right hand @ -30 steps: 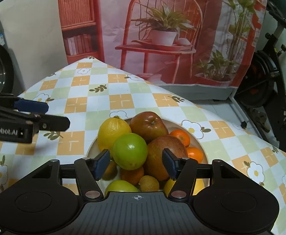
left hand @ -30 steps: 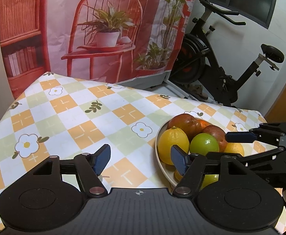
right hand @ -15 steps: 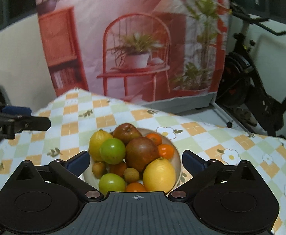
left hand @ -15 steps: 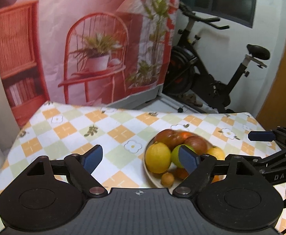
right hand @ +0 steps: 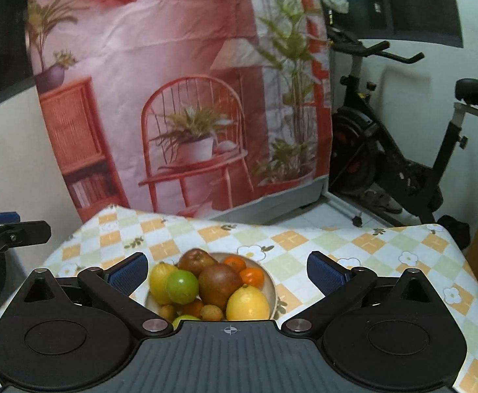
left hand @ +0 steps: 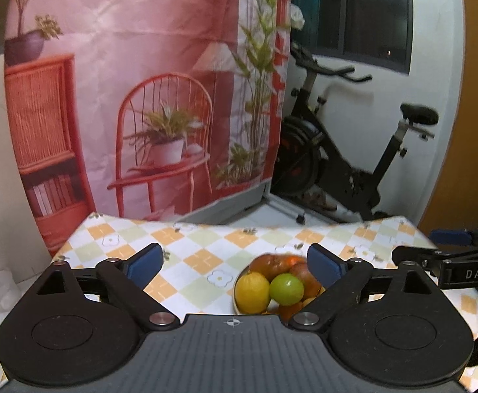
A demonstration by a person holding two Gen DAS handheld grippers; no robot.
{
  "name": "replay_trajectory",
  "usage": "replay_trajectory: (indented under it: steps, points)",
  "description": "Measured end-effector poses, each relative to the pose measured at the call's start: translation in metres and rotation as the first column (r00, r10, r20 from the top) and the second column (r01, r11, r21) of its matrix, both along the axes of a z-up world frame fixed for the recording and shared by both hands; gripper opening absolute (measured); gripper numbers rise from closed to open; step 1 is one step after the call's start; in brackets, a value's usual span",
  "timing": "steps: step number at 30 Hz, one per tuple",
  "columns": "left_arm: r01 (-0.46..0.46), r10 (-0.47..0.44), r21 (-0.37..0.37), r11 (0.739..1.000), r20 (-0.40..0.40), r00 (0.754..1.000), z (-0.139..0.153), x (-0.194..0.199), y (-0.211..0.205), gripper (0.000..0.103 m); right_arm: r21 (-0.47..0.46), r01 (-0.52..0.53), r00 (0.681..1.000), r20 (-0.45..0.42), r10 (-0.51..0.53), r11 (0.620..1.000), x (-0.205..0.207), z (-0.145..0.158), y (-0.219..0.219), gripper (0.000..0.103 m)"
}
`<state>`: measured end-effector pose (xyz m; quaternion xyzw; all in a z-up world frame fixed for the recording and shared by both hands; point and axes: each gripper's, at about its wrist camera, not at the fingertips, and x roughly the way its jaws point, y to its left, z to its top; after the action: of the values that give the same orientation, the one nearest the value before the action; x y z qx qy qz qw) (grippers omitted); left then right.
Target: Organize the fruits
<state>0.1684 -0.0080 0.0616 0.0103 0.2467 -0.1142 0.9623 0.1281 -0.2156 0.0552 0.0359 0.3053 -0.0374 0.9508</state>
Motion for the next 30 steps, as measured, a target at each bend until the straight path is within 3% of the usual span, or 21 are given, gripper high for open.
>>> replay_trajectory:
  steps: [3,13,30]
  points:
    - [-0.002,0.003,-0.016,1.0,0.026,1.0,0.011,-0.01,0.001,0.103,0.027,0.01,1.0,0.027,-0.011,1.0,-0.011,0.011,-0.001,0.103]
    - [-0.048,0.048,0.012,0.999,0.058,0.997,0.028,-0.031,-0.003,0.103,0.001,0.013,0.997,0.075,-0.013,1.0,-0.03,0.042,0.009,0.103]
    - [-0.124,0.116,0.07,0.99,0.12,0.986,0.044,-0.05,-0.007,0.103,-0.033,0.021,0.999,0.043,-0.019,0.999,-0.033,0.042,0.024,0.103]
